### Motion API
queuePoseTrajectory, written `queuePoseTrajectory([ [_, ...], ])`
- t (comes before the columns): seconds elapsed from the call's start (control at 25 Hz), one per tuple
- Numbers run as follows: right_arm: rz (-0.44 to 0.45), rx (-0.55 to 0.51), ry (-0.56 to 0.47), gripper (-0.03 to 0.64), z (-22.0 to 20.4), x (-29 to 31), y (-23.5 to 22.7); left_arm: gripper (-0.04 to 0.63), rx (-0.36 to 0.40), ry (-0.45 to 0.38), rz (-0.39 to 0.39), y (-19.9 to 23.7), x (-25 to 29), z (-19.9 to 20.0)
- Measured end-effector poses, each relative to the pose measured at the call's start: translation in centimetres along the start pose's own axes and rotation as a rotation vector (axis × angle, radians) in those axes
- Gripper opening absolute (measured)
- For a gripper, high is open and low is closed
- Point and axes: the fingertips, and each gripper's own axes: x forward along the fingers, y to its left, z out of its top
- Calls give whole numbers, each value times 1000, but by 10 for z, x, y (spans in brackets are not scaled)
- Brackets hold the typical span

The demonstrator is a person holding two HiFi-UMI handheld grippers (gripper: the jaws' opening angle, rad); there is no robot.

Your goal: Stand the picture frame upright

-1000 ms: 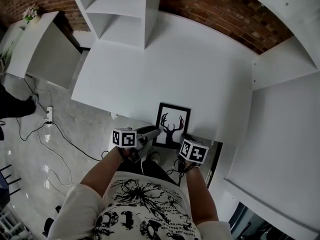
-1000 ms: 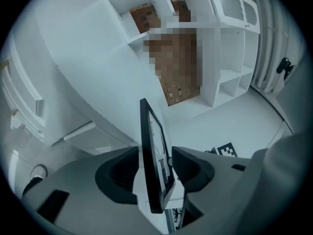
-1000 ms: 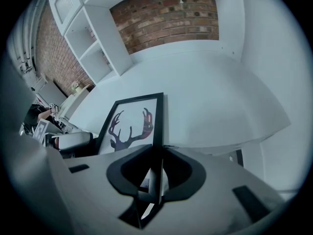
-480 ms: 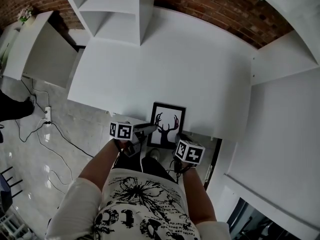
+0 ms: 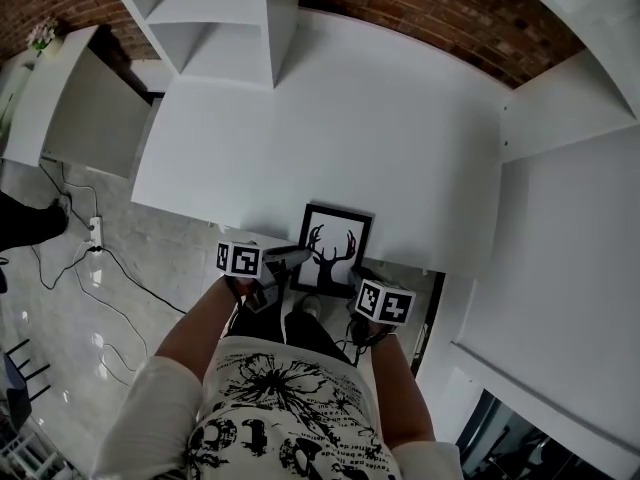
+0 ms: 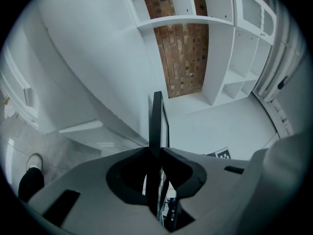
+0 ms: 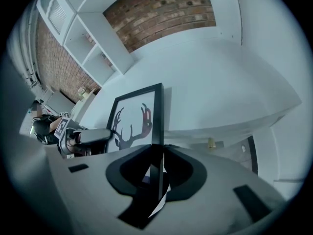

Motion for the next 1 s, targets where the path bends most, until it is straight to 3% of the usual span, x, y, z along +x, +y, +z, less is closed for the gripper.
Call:
queuePoseTrajectory([
  [0.04, 17, -1, -3, 91, 1, 1, 0, 86, -1, 2, -2, 0, 0, 0],
  [0.16, 140, 13, -23, 204, 7, 5, 4, 86, -4, 11, -5, 0, 0, 0],
  [0.36, 454, 113, -45, 161, 22, 5, 13, 86, 0, 22, 0, 0, 2, 1],
  [0.44, 504, 110, -36, 116, 22, 8, 9, 86, 9, 28, 7, 0, 3, 1],
  [0.6, 563, 75, -12, 132, 19, 15, 9, 87, 28, 34, 15, 1, 2, 2],
  [0.84, 762, 134, -12, 95, 18, 14, 18, 89, 38, 37, 25, 3, 2, 0],
  [1.0, 787, 81, -39, 95, 17, 14, 18, 91, 47, 29, 51, 4, 1, 1],
])
